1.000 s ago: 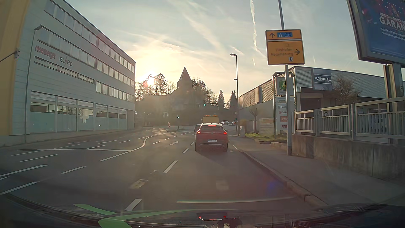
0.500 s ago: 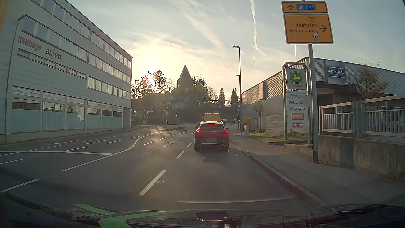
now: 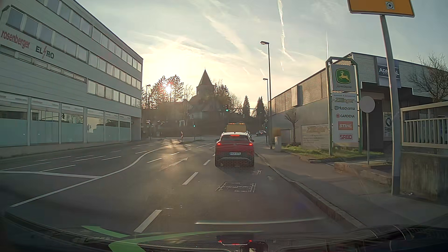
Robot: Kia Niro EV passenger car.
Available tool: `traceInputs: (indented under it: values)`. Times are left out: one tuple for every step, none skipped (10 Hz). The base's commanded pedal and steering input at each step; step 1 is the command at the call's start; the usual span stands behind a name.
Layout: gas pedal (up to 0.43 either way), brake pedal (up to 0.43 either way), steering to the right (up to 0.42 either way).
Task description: Follow the waypoints while adhering to traffic rules and regulations
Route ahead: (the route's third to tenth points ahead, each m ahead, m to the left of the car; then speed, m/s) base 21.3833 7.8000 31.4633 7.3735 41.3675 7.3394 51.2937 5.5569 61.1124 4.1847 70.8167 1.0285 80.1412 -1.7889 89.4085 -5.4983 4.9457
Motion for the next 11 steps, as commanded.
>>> traceInputs:
  values:
    - [0.0, 0.183, 0.0]
    - [0.0, 0.177, 0.0]
    - [0.0, 0.177, 0.0]
    - [0.0, 0.165, 0.0]
    - [0.0, 0.055, 0.0]
    - [0.0, 0.0, 0.0]
    - [0.0, 0.0, 0.0]
    - [0.0, 0.0, 0.0]
    - [0.0, 0.0, 0.0]
    - [0.0, 0.0, 0.0]
    - [0.0, 0.0, 0.0]
